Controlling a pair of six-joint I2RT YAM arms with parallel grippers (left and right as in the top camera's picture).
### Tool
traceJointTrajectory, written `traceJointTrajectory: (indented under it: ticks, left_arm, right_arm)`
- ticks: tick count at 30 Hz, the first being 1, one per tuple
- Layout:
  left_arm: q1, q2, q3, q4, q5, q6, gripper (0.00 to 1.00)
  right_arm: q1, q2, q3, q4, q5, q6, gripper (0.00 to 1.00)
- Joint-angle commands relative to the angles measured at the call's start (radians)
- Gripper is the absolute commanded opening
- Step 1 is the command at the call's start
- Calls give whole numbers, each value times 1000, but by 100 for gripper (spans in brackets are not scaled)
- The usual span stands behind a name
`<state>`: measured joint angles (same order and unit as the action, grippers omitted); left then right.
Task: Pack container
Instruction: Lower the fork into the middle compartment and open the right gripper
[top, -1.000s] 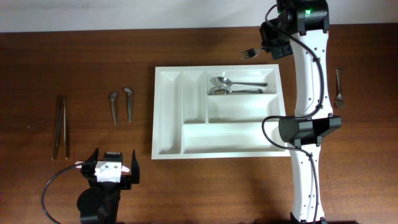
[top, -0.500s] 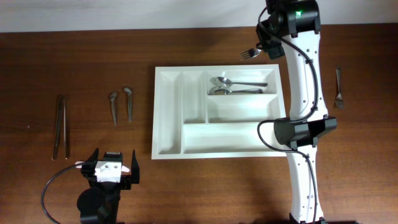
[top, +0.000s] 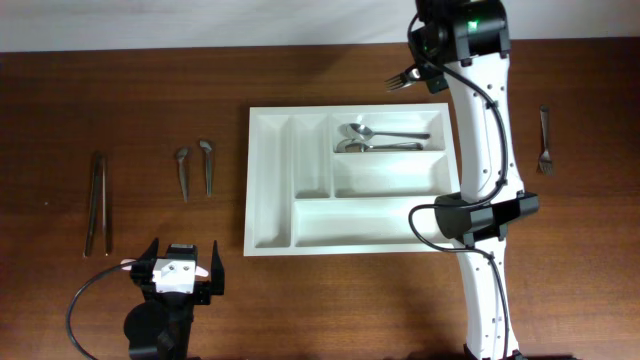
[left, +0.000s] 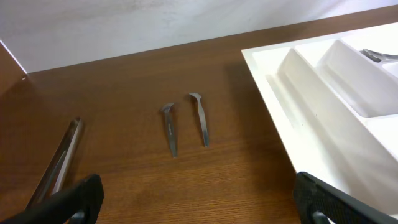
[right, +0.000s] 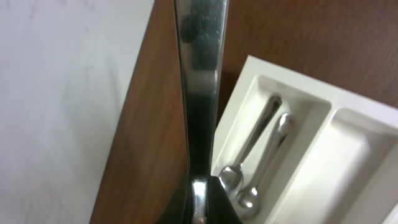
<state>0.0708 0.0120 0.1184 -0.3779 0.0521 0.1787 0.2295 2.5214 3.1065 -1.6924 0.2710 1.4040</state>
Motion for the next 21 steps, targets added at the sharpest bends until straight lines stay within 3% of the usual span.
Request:
traceJointTrajectory:
  ticks: [1, 7, 11, 21]
  left_arm:
    - [4, -6, -6, 3, 11, -9, 99]
    - [4, -6, -6, 3, 11, -8, 99]
    - [4, -6, -6, 3, 11, -8, 99]
    - [4, -6, -6, 3, 11, -8, 99]
  right_arm:
    - [15, -58, -55, -6, 43, 41, 4]
    - [35, -156, -320, 2, 59, 200, 4]
    - [41, -211, -480, 11, 54, 232, 4]
    - [48, -212, -594, 3, -129, 233, 4]
